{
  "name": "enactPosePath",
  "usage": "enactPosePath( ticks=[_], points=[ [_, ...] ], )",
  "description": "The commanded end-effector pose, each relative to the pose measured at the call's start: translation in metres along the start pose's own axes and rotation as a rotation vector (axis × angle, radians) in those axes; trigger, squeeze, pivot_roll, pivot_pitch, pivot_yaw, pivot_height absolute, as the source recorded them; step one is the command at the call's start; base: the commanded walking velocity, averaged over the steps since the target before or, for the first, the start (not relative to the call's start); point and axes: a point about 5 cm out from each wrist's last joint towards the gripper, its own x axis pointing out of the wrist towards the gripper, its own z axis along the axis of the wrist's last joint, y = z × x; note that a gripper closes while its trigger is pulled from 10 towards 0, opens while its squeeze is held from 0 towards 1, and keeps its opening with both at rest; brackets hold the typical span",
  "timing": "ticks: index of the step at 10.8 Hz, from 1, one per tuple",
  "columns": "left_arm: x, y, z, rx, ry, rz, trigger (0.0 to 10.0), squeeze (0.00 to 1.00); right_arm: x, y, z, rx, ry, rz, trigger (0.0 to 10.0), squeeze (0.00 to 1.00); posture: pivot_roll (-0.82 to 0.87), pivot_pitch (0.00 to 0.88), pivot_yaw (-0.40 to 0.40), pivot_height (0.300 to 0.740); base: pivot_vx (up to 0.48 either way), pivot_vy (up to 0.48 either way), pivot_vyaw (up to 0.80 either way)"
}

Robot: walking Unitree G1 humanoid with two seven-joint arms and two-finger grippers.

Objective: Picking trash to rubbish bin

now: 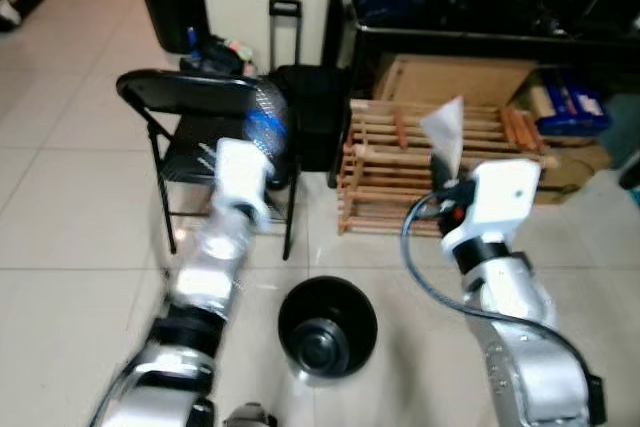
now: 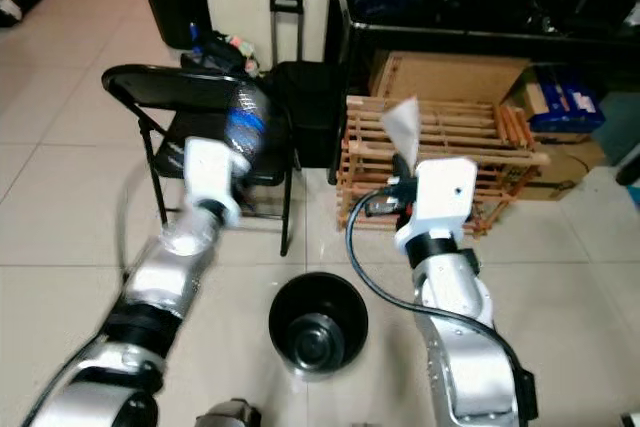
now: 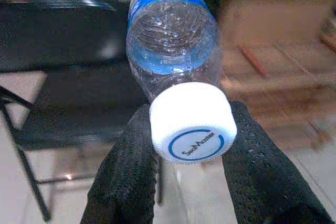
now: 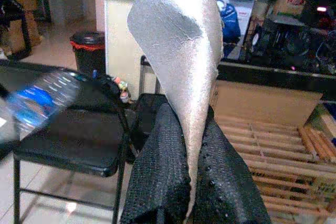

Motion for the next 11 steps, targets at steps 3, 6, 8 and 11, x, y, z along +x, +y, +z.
enactPosePath(
  ticks=[3, 6, 8, 11],
  points=[
    [-0.003, -0.009, -0.023, 0.028, 0.073, -0.036, 10.0, 0.0, -0.004, 0.004, -0.018, -0.005, 0.055, 0.0, 10.0, 0.0, 0.17, 0.175, -0.092, 0.74, 0.0, 0.0, 0.0],
    [-0.01, -0.018, -0.054, 0.058, 0.179, -0.071, 10.0, 0.0, -0.018, 0.007, -0.056, 0.026, 0.205, 0.021, 10.0, 0.0, 0.14, 0.229, -0.099, 0.74, 0.0, 0.0, 0.0],
    [-0.022, -0.022, -0.083, 0.097, 0.276, -0.097, 10.0, 0.0, -0.039, 0.017, -0.1, 0.053, 0.373, 0.065, 10.0, 0.0, 0.11, 0.269, -0.111, 0.74, 0.0, 0.0, 0.0],
    [-0.045, -0.021, -0.122, 0.105, 0.44, -0.118, 10.0, 0.0, -0.061, 0.026, -0.128, 0.072, 0.49, 0.098, 10.0, 0.0, 0.08, 0.291, -0.126, 0.74, 0.0, 0.0, 0.0]
  ],
)
